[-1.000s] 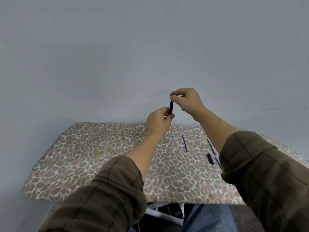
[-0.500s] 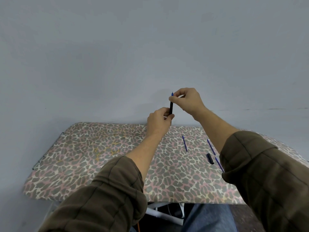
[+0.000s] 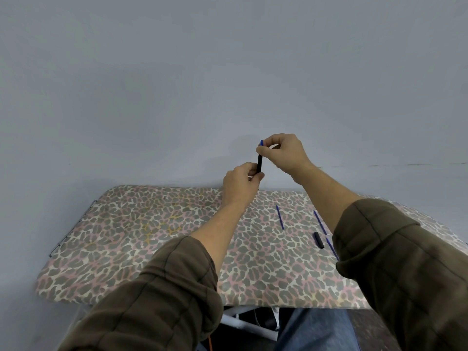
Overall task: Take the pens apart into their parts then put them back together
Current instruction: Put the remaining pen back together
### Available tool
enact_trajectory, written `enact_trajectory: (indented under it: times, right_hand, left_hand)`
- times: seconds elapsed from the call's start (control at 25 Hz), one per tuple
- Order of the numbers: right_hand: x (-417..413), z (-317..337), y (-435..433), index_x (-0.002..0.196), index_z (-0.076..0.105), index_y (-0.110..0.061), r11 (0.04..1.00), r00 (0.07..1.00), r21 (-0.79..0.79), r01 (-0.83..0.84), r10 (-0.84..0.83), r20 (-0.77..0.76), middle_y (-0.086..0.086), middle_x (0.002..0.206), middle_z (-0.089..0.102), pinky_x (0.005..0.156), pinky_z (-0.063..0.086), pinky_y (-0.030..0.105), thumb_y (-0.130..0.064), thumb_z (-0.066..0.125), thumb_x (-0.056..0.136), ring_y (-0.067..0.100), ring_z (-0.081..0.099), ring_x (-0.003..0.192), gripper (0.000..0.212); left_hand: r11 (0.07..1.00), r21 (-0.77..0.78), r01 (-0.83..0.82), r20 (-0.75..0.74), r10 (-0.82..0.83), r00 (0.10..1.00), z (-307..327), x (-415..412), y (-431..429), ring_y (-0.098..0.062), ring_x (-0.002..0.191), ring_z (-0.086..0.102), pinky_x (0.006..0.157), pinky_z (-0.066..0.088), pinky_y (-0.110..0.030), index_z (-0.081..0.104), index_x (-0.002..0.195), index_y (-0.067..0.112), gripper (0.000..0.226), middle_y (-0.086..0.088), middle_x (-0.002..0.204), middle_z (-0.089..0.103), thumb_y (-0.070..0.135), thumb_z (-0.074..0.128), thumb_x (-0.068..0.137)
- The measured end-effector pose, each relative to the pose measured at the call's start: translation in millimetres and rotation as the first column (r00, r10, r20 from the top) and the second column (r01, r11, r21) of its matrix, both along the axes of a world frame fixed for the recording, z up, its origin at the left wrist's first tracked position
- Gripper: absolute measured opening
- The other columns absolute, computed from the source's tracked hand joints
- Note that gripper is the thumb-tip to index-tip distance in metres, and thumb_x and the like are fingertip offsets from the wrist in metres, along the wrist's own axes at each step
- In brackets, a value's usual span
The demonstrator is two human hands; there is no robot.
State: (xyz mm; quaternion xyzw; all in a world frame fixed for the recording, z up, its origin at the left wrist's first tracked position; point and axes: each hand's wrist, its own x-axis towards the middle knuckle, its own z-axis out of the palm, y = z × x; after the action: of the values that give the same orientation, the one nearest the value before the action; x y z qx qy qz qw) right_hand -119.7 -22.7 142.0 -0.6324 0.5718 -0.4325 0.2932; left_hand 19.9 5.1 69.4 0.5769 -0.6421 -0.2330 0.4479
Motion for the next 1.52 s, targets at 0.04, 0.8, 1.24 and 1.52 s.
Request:
enact_trajectory:
  times: [0.04, 0.8, 1.24, 1.52]
  right_hand:
    - [-0.5, 0.2, 0.3, 0.095, 0.079, -0.019, 1.0, 1.0, 0.004, -0.011, 0.011, 0.02, -0.012, 0.079, 0.064, 0.063, 0.043, 0.025, -0.029, 0.077, 0.089, 0.011, 0.054, 0.067, 0.011]
    - [0.3, 2.4, 0.4, 0.085, 0.075, -0.026, 1.0, 0.999, -0.014, 0.021, -0.022, -0.045, -0.01, 0.083, 0.063, 0.062, 0.045, 0.025, -0.033, 0.078, 0.089, 0.011, 0.055, 0.07, 0.009]
    - [-1.9, 2.9, 1.9, 0.088, 0.074, -0.024, 1.0, 0.999, -0.002, 0.014, -0.014, -0.039, -0.011, 0.088, 0.064, 0.064, 0.045, 0.027, -0.033, 0.079, 0.089, 0.012, 0.056, 0.072, 0.011]
    - [-3.7, 1.7, 3.8, 0.08, 0.072, -0.025, 1.0, 0.997, -0.01, 0.023, -0.023, -0.071, -0.011, 0.088, 0.063, 0.065, 0.048, 0.028, -0.032, 0.079, 0.09, 0.012, 0.057, 0.073, 0.013]
  left_hand:
    - [1.0, -0.001, -0.002, -0.001, 0.002, 1.0, 0.7, -0.2, -0.2, -0.009, 0.077, 0.07, 0.077, 0.055, -0.027, 0.075, 0.109, 0.021, 0.016, 0.005, 0.098, 0.077, 0.025, 0.072, 0.094]
    - [1.0, 0.013, 0.003, -0.001, -0.003, 1.0, -0.6, -0.6, 0.2, -0.01, 0.079, 0.071, 0.077, 0.055, -0.027, 0.074, 0.11, 0.021, 0.017, 0.006, 0.098, 0.077, 0.025, 0.071, 0.094]
    - [1.0, -0.001, 0.013, 0.014, -0.013, 1.0, 0.7, -3.5, 2.0, -0.01, 0.079, 0.072, 0.078, 0.055, -0.028, 0.074, 0.109, 0.02, 0.017, 0.005, 0.098, 0.078, 0.025, 0.072, 0.093]
    - [1.0, -0.01, 0.005, 0.022, -0.005, 1.0, -0.3, -5.0, 2.4, -0.01, 0.078, 0.073, 0.078, 0.056, -0.028, 0.075, 0.109, 0.02, 0.017, 0.004, 0.097, 0.078, 0.026, 0.073, 0.093]
